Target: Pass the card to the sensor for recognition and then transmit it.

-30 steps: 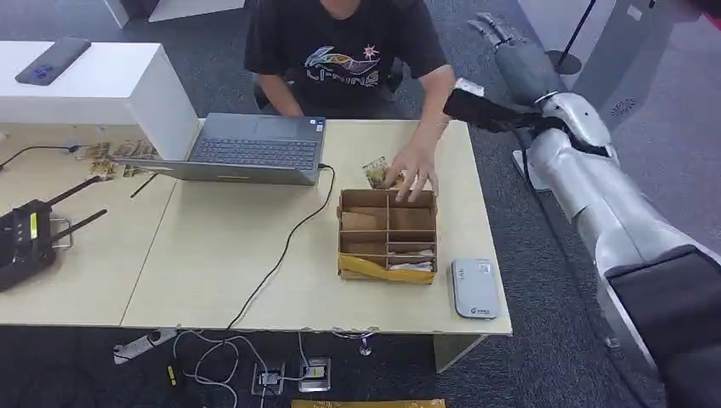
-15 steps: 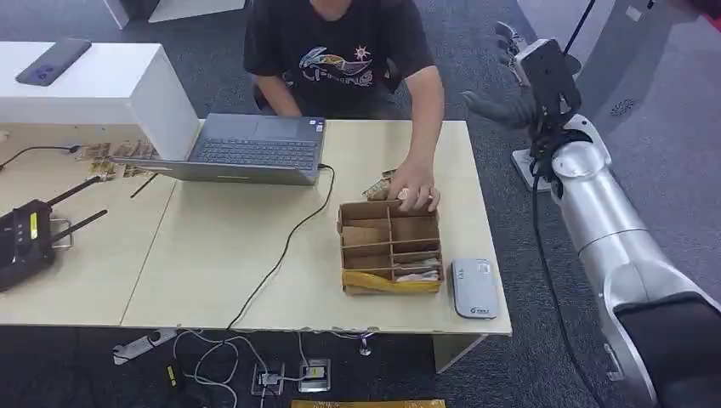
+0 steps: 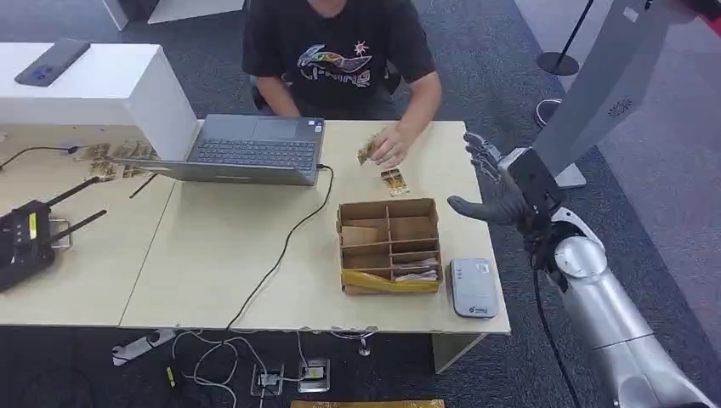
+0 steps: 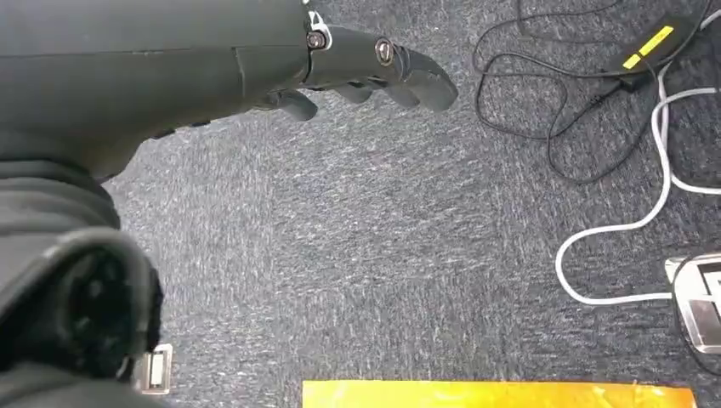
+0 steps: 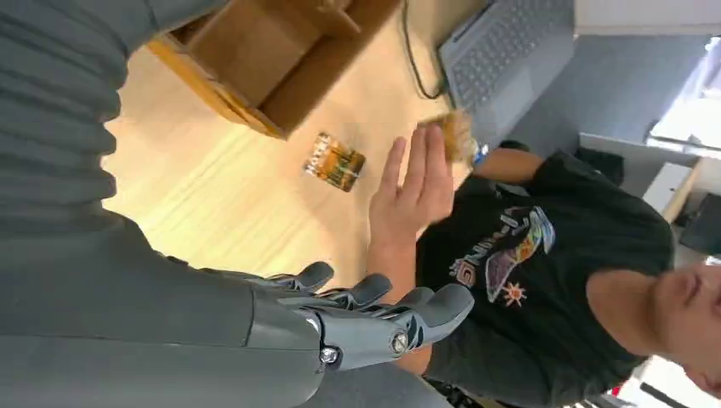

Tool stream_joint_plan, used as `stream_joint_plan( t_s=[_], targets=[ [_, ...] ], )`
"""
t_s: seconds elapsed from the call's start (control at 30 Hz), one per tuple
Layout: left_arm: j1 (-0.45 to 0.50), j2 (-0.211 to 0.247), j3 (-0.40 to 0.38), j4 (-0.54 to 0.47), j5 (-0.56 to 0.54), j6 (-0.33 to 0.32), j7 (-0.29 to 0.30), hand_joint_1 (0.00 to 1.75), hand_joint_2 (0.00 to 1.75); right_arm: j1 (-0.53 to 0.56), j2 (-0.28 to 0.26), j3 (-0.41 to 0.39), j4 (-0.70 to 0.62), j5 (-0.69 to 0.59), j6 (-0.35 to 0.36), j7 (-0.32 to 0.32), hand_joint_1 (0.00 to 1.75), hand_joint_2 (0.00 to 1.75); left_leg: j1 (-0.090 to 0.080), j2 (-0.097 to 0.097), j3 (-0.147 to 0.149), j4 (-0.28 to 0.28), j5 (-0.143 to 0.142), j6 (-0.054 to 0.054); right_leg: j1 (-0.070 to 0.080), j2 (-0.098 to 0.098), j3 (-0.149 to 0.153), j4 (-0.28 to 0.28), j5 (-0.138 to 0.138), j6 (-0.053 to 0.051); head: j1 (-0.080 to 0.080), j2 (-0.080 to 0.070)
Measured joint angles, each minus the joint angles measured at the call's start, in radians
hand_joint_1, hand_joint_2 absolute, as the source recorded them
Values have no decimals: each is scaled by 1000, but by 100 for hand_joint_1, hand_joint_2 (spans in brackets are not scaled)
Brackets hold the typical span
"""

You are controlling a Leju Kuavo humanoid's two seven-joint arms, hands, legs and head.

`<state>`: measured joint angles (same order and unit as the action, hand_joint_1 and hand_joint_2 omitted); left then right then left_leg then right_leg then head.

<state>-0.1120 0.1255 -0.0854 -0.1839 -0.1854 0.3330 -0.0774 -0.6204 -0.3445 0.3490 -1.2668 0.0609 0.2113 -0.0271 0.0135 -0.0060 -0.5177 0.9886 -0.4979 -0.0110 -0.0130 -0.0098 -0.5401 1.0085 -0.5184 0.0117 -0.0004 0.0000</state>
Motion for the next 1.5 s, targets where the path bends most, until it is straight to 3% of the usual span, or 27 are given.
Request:
stream_joint_plan(
  t_s=[0.33, 0.53, 1.03, 1.13, 1.37, 1.5],
  targets=[
    [-1, 0, 0, 0, -4, 0, 0, 0, 0, 112, -42, 2, -136, 240, 79, 16, 0, 175, 0, 0, 0, 0, 0, 0, 0, 0, 0, 0, 0, 0, 0, 0],
    [-3, 0, 0, 0, -4, 5, 3, 0, 0, 144, -50, 13, -188, 371, 78, -3, 0, 175, 0, 0, 0, 0, 0, 0, 0, 0, 0, 0, 0, 0, 0, 0],
    [-5, 0, 0, 0, -8, 8, 3, 0, 0, 188, -60, 47, -235, 448, 85, -10, 0, 175, 0, 0, 0, 0, 0, 0, 0, 2, 0, 0, 0, 0, 0, 0],
    [-5, -2, 0, 0, -8, 8, 6, 0, 0, 196, -69, 55, -253, 542, 84, 11, 0, 175, 0, 0, 0, 0, 0, 0, 0, 2, 0, 0, 0, 0, 0, 0],
    [-5, -6, 0, 0, -11, 11, 9, 0, 0, 245, -73, 75, -325, 786, 49, 132, 0, 175, 0, 0, 0, 0, 0, 0, 0, 2, 0, 0, 0, 0, 0, 0],
    [-5, -9, 0, 0, -11, 15, 8, 0, 0, 268, -71, 77, -338, 866, 23, 162, 0, 175, 0, 0, -1, 0, 0, 0, 0, 2, 0, 0, 0, 0, 0, 0]
  ],
)
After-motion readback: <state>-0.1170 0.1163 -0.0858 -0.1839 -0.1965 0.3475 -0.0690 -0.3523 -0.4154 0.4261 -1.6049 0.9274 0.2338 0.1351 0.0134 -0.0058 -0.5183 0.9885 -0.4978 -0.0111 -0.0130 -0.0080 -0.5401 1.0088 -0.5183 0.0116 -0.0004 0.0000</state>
